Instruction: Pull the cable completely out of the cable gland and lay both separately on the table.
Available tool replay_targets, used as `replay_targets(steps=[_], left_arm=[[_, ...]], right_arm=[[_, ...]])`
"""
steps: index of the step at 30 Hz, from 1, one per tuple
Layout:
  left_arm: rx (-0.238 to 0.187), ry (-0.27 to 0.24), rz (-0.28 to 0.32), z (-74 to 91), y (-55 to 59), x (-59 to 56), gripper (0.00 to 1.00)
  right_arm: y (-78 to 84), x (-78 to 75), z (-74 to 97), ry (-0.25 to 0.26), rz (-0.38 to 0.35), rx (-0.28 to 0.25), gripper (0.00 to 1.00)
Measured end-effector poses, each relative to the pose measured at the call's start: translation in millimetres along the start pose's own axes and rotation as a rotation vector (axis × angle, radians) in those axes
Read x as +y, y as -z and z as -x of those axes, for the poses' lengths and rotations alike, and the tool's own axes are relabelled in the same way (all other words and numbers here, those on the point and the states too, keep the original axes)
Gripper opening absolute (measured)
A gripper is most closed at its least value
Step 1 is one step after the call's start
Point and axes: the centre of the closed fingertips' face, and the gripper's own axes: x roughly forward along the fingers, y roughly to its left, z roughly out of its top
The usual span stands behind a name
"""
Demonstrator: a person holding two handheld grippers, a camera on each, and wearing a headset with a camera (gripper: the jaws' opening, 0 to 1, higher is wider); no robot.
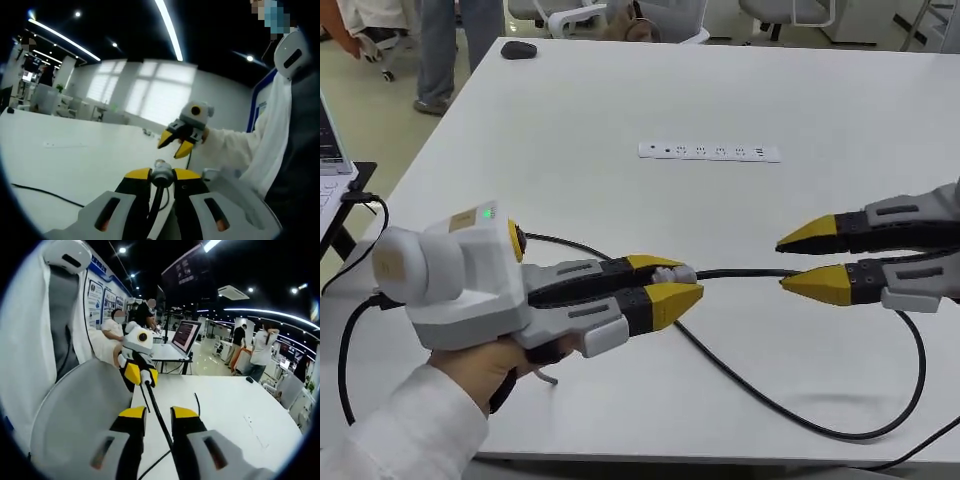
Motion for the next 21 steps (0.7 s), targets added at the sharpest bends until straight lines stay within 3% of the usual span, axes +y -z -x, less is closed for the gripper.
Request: replay_targets(steps=[4,12,21], left_arm=[[0.007,0.009,-0.007,-1.0,1.2,-2.1,0.18],[0.003,0.016,-0.015,-1.5,-0.1,-4.7,0.18],[0.010,0.023,-0.021,-3.3,1.0,-8.1,0.18]], right_arm=[[-11.4,2.4,-14.8,-0.026,0.032,-0.017,0.18],[-9.2,12.4,-36.2,-0.096,0.050,-0.001,0.16],[-5.2,15.9,-42.4,-0.122,0.060,0.011,0.04]])
